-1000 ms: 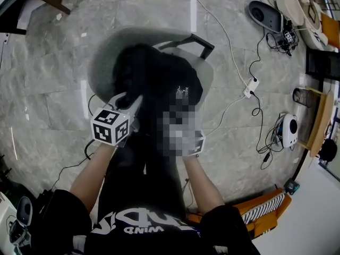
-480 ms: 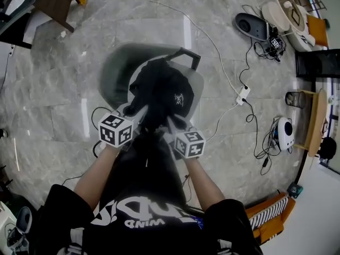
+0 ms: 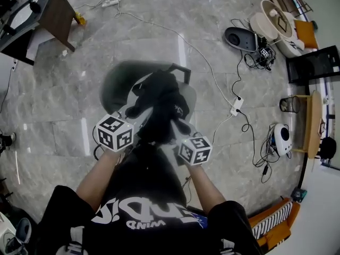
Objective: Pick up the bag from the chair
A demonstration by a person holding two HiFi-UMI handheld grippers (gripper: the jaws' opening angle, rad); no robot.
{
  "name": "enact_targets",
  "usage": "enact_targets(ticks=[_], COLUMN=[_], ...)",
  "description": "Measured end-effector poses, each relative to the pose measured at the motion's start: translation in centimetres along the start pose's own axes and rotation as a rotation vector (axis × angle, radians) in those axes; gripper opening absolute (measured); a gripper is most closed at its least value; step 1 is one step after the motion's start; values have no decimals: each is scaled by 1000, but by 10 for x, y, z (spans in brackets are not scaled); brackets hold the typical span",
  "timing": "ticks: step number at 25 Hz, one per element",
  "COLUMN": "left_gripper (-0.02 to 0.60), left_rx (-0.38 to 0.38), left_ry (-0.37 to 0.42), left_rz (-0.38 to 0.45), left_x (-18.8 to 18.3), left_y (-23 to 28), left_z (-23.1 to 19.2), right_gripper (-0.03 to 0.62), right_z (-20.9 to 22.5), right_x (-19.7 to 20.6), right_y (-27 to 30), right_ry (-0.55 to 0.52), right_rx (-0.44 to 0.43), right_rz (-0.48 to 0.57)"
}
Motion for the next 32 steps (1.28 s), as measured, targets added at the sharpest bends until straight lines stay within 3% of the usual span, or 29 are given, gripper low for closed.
enact_targets(ticks=[7,16,23,32], left_gripper=[58,58,58,58], left_rx=[48,79,31,-4], left_ry=[59,121,131,153], left_rz=[94,194,234,216], left_x=[-43,-69,-62,-47], left_y=[-22,-51,-58,-87], left_z=[57,122,156,196], right_gripper=[23,23,23,23], right_z=[-14,-40,-49,-74], right_x=[-44,-71,-63,-46], right_y=[-63,-123,-146,-174], right_ry=[78,45,7,7], right_rx=[-32,-115,-171,-243], right_rz=[70,175,176,186])
Point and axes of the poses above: the fingertips, and each gripper's own axes: y forward along the fingers, z to its right, x out of its underside, the point moved 10 cm from there along -y, backward along the fingers, and after that the axes turned 13 degrees about x, right-handed, at the moved point
